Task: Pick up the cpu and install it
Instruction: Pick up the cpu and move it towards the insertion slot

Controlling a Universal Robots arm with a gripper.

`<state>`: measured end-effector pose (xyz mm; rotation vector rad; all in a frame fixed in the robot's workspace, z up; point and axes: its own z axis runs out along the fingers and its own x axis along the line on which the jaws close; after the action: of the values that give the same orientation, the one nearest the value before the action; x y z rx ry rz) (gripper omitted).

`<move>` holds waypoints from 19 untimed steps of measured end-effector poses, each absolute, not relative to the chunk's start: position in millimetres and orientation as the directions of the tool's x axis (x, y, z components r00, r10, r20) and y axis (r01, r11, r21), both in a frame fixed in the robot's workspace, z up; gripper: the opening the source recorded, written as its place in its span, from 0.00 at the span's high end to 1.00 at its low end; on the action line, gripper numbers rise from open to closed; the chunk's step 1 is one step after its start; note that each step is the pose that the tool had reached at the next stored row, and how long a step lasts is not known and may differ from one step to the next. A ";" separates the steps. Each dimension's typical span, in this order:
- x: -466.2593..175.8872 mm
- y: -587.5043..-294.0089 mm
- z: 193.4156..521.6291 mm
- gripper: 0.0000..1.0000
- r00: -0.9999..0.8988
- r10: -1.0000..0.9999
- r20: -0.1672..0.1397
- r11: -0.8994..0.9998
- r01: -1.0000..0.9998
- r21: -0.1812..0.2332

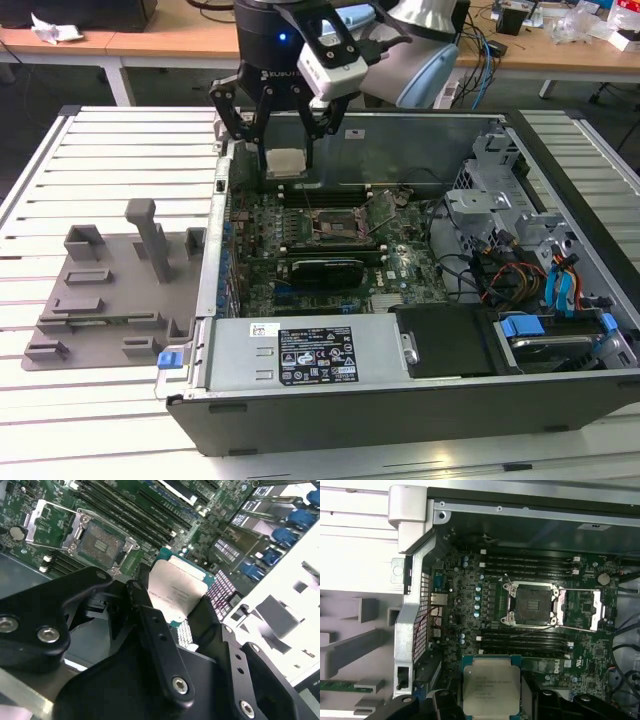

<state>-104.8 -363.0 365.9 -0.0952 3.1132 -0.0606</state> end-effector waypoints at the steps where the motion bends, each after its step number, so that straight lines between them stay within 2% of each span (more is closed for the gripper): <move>1: -102.0 -360.8 365.3 0.45 -0.998 -0.062 -0.025 0.997 -0.061 -0.040; 19: -68.1 -346.5 357.1 0.45 -0.998 -0.062 -0.025 0.997 -0.061 -0.044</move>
<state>-68.1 -346.5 357.1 -0.0952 3.1131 -0.0678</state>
